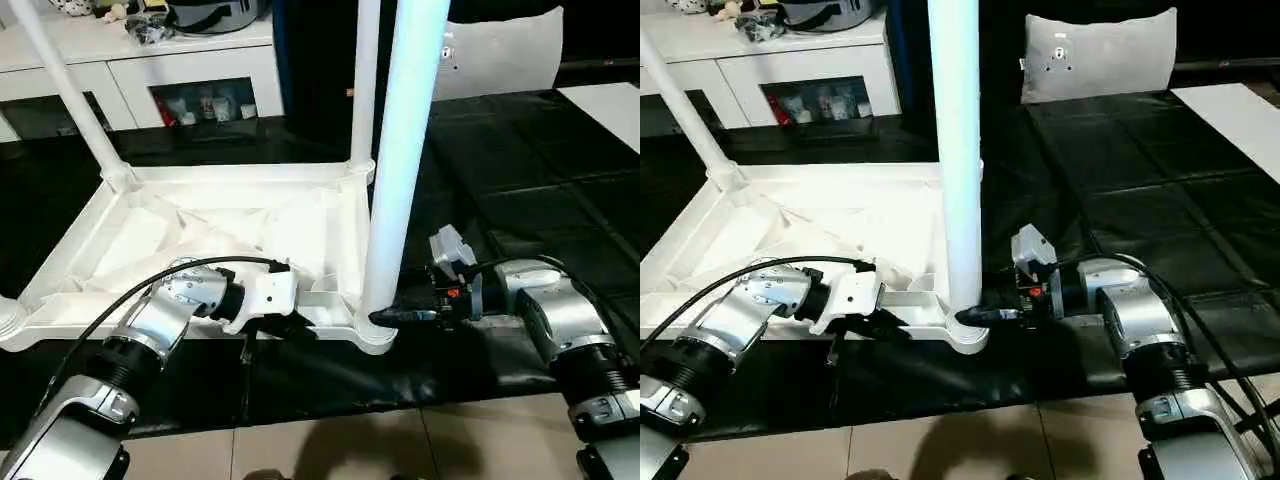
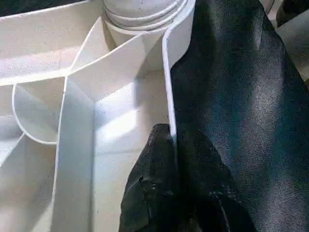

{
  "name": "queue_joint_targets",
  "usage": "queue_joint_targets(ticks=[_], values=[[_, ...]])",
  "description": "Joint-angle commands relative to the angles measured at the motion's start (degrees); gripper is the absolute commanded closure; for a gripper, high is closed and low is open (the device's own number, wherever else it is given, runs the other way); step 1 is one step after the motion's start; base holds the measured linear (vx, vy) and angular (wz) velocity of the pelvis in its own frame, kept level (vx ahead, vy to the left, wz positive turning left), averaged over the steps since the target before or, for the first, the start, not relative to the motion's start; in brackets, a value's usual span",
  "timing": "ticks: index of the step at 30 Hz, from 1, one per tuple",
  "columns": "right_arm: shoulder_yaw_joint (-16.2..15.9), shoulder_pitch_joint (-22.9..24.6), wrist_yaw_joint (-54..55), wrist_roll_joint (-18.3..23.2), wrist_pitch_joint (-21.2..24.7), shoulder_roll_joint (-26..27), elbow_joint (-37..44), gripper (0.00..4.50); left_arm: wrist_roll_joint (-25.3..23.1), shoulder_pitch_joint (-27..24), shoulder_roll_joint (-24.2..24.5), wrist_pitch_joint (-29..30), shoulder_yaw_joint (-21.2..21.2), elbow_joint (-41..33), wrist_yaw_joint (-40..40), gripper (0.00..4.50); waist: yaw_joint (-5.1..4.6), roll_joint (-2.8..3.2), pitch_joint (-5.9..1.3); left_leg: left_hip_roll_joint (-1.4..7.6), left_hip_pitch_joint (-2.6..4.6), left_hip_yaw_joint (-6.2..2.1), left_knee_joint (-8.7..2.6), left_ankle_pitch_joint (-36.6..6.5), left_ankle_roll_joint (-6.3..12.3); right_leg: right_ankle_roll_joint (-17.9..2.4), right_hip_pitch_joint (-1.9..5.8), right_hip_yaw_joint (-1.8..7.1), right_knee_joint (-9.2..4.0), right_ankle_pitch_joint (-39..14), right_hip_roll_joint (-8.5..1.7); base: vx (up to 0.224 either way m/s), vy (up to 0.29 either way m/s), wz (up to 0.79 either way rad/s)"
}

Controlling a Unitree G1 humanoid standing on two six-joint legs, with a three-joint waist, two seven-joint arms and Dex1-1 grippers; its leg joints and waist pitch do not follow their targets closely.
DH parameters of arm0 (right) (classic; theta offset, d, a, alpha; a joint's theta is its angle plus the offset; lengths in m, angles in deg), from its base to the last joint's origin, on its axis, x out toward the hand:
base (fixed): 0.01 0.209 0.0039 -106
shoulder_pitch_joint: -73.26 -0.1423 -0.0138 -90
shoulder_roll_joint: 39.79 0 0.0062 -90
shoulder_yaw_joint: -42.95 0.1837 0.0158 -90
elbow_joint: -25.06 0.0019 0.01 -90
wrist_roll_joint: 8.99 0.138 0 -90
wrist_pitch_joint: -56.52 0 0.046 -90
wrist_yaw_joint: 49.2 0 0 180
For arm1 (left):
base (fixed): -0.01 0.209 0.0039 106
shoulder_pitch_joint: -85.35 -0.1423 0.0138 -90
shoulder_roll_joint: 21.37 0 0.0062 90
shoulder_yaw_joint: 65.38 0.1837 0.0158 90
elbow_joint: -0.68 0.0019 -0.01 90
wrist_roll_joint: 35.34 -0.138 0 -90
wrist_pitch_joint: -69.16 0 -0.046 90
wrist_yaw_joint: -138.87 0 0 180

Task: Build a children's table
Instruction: Rotate leg to tighten

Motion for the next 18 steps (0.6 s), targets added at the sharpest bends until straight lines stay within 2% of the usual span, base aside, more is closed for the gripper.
queue_joint_targets(ticks=[1,5,6,10,12,13,15,16,17,18], values=[[-0.3,-1.5,-0.1,0.7,-0.1,0.2,-0.4,2.19,-1.3,-0.7,0.8,-1.5,2.2,-0.4,2.6,4.5,0.1,-1.33,-4.06,4.13,-0.13,-1.25,-4.0,-2.4,6.14,-1.2,3.76,4.48,-3.72,-20.0,-5.06,0.0,0.0,0.0],[0.0,-1.3,0.1,1.0,0.5,0.6,-0.1,2.45,-1.1,-0.8,0.9,-1.2,2.0,-0.4,2.7,4.5,0.03,-0.79,-4.06,4.08,-0.16,-1.3,-3.98,-2.7,5.86,-1.4,3.81,4.42,-3.76,-19.6,-4.98,0.0,0.0,0.0],[0.1,-0.8,0.1,1.4,1.1,0.6,0.7,2.52,-0.6,-0.9,0.7,-0.2,1.7,-0.4,2.9,4.5,-0.02,-0.97,-4.08,4.09,-0.11,-1.27,-3.99,-2.9,5.74,-1.2,3.79,4.41,-3.84,-19.7,-4.96,0.0,0.0,0.0],[0.1,0.9,0.7,1.8,2.3,1.0,3.2,2.58,0.6,-0.9,-0.3,2.5,0.6,-0.6,1.6,4.5,0.01,-0.79,-4.09,4.14,-0.1,-1.29,-3.99,-2.6,5.66,-1.6,3.87,4.49,-3.74,-18.9,-4.96,0.0,0.0,0.0],[0.6,1.9,4.8,1.3,2.9,2.4,4.9,2.59,0.6,-0.5,-1.4,5.0,-0.3,-0.5,-1.1,4.5,-0.13,-0.7,-4.05,4.07,-0.01,-1.28,-4.02,-2.9,5.41,-1.4,3.81,4.39,-3.9,-19.3,-4.86,0.0,0.0,0.0],[1.0,2.0,10.4,-0.4,3.2,4.0,4.8,2.59,0.3,0.0,-2.5,6.9,-1.0,0.0,-3.9,4.5,-0.34,-0.73,-3.88,4.15,-0.02,-1.23,-4.13,-2.8,4.91,-1.4,3.79,4.43,-4.08,-19.8,-4.85,0.0,0.0,0.0],[2.1,1.7,20.4,-3.3,3.4,7.2,4.3,2.6,-0.6,1.2,-4.4,11.1,-2.0,0.4,-8.9,4.5,-1.14,-0.59,-3.54,3.35,0.27,-1.15,-4.29,-5.6,2.6,0.2,3.93,3.78,-5.02,-25.0,-4.75,0.0,0.0,0.0],[2.7,1.5,24.4,-3.9,4.4,8.7,4.2,2.61,-1.1,2.0,-5.2,12.9,-2.3,0.4,-11.1,4.5,-1.35,-0.62,-3.42,3.14,0.47,-1.08,-4.28,-6.4,2.32,0.9,3.79,3.61,-5.47,-26.5,-4.69,0.0,0.0,0.0],[3.4,1.2,28.9,-4.5,5.9,10.6,4.1,2.61,-1.8,2.9,-6.2,14.9,-2.7,0.4,-13.6,4.5,-2.2,-0.21,-3.15,2.88,0.65,-1.07,-4.27,-8.0,1.81,1.7,3.76,3.23,-6.12,-28.5,-4.42,0.0,0.0,0.0],[3.4,1.2,28.9,-4.5,5.9,10.6,4.1,2.62,-1.8,2.9,-6.2,14.9,-2.7,0.4,-13.6,4.5,-2.76,-0.3,-3.24,2.75,0.83,-1.24,-4.17,-8.9,1.45,3.0,3.87,2.77,-6.47,-29.5,-4.34,0.0,0.0,0.0]])
